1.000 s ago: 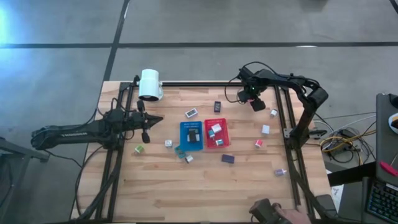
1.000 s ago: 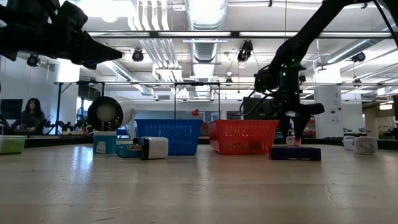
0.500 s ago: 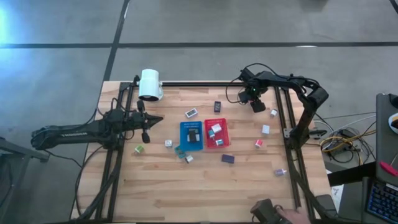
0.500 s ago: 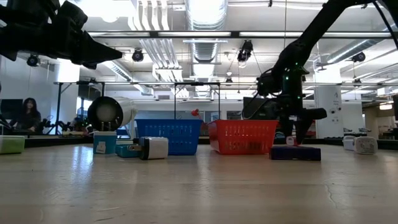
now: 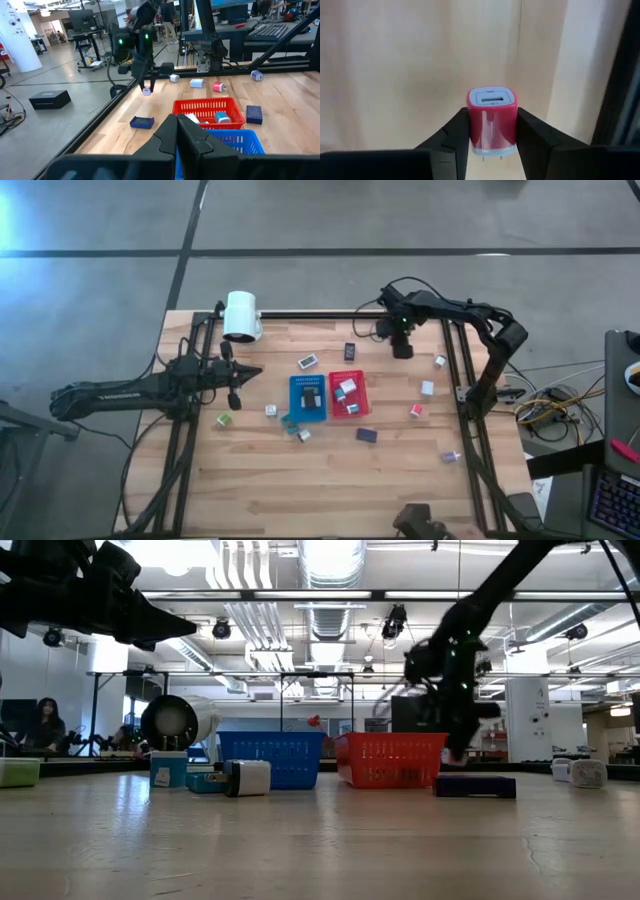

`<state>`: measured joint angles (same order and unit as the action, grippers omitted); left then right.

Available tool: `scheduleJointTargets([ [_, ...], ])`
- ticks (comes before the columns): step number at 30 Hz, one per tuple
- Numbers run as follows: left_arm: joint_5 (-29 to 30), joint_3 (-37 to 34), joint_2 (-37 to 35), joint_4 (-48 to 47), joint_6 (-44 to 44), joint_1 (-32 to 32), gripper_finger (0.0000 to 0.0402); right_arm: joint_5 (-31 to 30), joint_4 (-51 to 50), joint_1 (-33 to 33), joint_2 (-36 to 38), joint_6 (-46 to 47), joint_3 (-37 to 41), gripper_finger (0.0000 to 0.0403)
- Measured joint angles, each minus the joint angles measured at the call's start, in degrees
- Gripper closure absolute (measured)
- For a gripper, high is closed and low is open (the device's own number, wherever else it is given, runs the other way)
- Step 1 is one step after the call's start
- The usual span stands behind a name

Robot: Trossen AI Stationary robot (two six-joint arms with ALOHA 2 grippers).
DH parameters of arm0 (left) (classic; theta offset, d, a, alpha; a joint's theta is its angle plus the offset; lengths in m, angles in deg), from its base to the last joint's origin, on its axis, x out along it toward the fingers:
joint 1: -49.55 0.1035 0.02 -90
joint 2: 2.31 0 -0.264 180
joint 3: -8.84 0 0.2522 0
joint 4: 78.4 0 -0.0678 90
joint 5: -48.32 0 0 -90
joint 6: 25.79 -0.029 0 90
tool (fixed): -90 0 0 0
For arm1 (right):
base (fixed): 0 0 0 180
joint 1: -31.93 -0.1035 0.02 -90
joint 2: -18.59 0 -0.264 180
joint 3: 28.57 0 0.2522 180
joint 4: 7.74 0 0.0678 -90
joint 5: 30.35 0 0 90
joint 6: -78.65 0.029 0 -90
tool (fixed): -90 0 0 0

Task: Pick & Place Office items
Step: Put the top pink adaptor into the red bin

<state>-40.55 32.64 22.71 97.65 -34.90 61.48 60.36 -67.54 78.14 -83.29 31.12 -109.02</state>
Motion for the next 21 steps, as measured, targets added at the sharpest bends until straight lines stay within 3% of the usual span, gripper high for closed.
scheduleJointTargets([
  [5,0.0,0.0,0.0,0.02,0.0,0.0,0.0389,6.26,1.62,-3.74,3.68,5.55,-5.38,0.0286],
  [11,0.0,0.0,0.0,0.02,-0.11,-0.04,0.0388,11.07,11.57,-7.67,12.42,16.31,-6.61,0.0286],
  [16,0.0,0.0,0.0,0.02,-0.26,-0.04,0.0389,18.68,20.35,-9.11,22.63,25.08,-2.66,0.0286],
  [21,0.0,0.0,0.0,0.02,-0.28,-0.04,0.0387,23.68,31.46,-10.29,34.6,35.2,6.51,0.0286],
])
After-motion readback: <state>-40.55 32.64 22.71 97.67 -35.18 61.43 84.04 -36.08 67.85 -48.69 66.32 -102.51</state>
